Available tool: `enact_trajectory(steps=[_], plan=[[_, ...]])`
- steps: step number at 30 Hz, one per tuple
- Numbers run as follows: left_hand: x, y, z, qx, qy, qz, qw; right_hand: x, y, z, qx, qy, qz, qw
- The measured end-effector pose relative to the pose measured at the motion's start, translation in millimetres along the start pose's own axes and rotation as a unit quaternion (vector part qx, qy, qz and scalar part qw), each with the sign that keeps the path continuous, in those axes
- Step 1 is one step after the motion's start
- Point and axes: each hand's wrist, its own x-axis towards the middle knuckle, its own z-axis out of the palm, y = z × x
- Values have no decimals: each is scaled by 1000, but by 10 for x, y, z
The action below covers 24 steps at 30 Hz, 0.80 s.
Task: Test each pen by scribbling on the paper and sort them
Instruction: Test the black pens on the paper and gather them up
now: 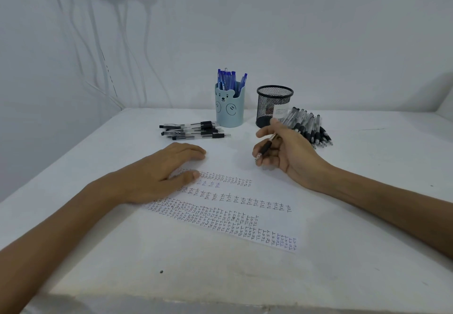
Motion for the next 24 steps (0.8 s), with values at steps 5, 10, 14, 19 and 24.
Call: enact_trajectory(steps=[5, 10, 14, 19, 24], plan=[[1, -179, 32, -6, 6, 27, 1000, 30, 75, -42, -7, -10, -47, 999], [7, -214, 42, -11, 11, 33, 999, -1, 47, -42, -14, -25, -49, 998], [8, -233, 46, -16, 7, 32, 999, -6, 31, -59, -17, -14, -44, 999], [8, -196, 35, -30, 10, 20, 999, 28, 20, -59, -61, -15, -27, 998], [4, -192, 37, -26, 8, 21, 999, 61, -95, -112, -299, 32, -73, 951]])
